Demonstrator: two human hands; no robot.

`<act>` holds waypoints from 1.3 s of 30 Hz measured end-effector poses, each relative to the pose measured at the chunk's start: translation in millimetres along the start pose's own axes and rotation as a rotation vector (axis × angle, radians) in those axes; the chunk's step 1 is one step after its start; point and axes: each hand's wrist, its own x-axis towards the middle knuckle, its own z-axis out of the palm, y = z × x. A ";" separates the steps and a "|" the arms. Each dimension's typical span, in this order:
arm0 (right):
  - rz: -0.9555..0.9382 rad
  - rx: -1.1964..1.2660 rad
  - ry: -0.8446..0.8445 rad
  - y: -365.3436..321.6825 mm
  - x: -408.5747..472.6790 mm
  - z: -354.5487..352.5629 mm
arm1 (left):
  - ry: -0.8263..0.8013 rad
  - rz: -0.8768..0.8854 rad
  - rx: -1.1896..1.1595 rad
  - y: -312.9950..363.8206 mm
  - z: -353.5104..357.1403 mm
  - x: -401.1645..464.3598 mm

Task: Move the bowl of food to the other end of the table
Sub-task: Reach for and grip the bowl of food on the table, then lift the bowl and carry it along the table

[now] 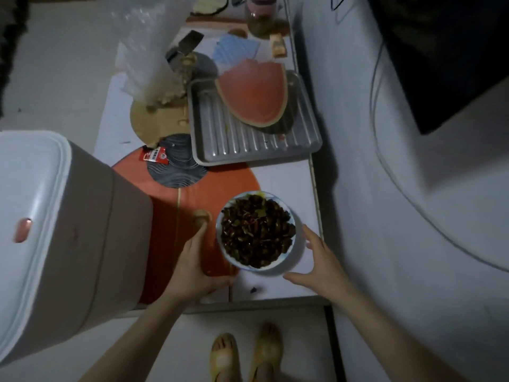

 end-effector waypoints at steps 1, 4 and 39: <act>-0.008 0.014 -0.001 9.2 7.0 4.2 | 0.017 0.016 -0.026 -8.6 6.2 7.0; -0.035 0.011 0.005 28.1 24.3 17.0 | 0.066 0.060 -0.118 -28.8 22.1 23.5; -0.460 0.403 0.031 -152.5 -85.4 -63.7 | 0.248 0.393 -0.503 138.0 -88.9 -112.5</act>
